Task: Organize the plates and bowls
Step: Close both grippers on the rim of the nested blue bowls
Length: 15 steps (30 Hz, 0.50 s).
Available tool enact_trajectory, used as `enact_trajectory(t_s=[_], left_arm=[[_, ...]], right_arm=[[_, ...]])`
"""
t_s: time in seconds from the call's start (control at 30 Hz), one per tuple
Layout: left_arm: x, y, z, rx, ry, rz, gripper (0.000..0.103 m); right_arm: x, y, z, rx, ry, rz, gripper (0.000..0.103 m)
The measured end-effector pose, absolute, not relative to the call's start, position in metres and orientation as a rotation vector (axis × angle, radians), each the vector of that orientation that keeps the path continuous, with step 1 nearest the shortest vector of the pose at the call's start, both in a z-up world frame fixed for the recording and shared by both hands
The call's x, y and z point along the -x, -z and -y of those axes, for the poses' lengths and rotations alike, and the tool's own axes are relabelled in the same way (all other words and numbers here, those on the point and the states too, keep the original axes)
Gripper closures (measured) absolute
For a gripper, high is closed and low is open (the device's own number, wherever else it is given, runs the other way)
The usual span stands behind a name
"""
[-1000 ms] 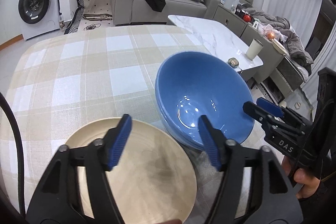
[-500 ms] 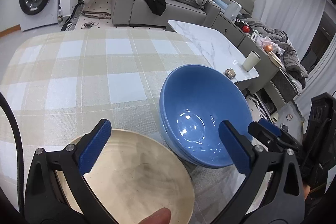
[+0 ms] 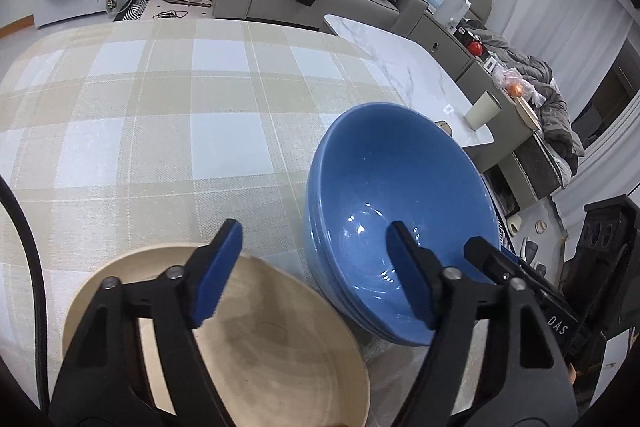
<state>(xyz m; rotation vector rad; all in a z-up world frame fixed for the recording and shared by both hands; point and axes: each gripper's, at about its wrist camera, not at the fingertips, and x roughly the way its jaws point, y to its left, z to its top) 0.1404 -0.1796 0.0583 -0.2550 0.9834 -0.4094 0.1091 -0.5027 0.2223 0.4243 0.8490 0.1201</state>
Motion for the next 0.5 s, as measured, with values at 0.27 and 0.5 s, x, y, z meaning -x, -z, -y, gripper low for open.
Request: enact_trajectory(t_s=[0.27,0.5], left_arm=[[-0.145,-0.057,0.190,0.229,0.437,-0.969,0.059],[-0.141,-0.060,0.199,0.160,0.413,-0.953,0.071]], right_arm=[[-0.110,-0.224,0.498,-0.400,-0.136,-0.828,0.052],[-0.108,-0.228,0.494,-0.372,-0.114,-0.813,0.068]])
